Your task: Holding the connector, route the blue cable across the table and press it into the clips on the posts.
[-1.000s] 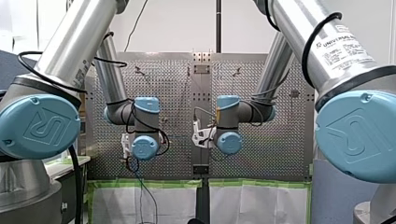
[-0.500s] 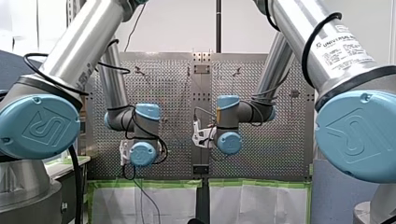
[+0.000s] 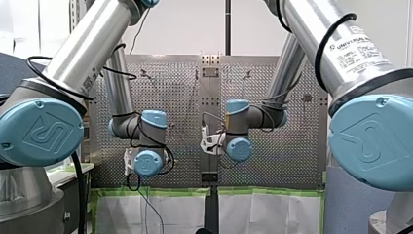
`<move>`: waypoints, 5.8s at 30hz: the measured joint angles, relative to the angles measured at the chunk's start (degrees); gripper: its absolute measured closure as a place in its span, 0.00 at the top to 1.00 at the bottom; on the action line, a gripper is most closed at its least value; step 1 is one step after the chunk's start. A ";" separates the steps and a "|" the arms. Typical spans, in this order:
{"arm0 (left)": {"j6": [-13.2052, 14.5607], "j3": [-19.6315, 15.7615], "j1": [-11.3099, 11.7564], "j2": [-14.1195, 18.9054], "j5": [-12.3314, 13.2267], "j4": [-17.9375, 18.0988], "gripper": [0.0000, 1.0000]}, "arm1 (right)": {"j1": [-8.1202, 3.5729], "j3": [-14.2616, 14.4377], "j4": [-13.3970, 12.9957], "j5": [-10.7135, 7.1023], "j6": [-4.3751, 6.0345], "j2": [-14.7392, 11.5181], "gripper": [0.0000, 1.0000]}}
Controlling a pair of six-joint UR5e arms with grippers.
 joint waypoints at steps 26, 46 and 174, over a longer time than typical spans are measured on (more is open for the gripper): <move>-0.33 -0.35 -0.25 0.32 -0.32 0.29 0.00 | 2.30 -0.79 10.72 0.08 -5.68 7.26 0.00; -4.33 4.56 2.15 9.80 -8.30 -7.98 0.00 | 4.96 -10.60 20.29 -5.09 0.30 -2.45 0.00; -6.58 29.12 35.77 28.93 19.79 -40.37 0.00 | 6.16 -66.97 52.06 -19.43 11.12 6.92 0.00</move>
